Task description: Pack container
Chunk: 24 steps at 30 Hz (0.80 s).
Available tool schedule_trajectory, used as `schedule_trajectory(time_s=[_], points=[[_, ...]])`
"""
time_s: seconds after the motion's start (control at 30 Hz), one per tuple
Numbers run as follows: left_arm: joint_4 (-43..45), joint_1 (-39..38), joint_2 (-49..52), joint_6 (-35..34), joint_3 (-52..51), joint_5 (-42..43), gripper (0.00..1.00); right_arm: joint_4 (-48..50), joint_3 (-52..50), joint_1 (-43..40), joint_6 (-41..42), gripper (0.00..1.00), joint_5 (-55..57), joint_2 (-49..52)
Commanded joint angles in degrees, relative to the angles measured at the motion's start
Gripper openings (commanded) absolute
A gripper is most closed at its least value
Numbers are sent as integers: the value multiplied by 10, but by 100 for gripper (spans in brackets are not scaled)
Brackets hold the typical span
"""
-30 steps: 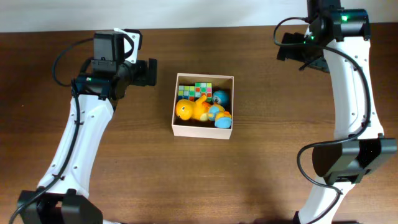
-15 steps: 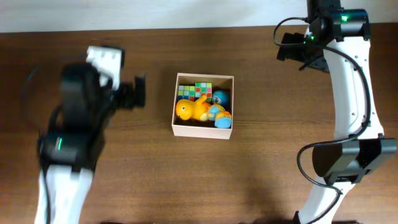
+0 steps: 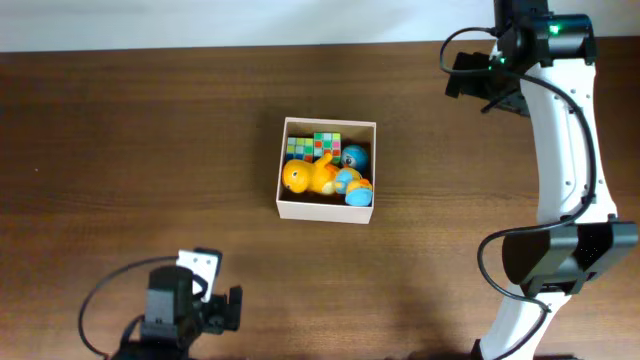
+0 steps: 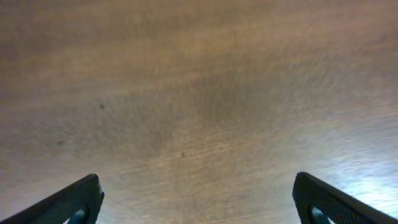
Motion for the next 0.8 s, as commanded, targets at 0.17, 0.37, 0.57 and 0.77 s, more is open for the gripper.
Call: schedule_trajectory(time_s=[0.17,0.37,0.57,0.77], points=[[1,-25,-81,-6,-57,-4,99,0,10,0,5,99,1,-19],[14,-25,-126,-6,-88,-4,99,0,10,1,5,99,1,-19],[21,-25,-170,-6,-94,-4,99,0,10,0,5,99,1,-19],[21,-25,-170,-6,-94,-4,99,0,10,0,5,99,1,-19]])
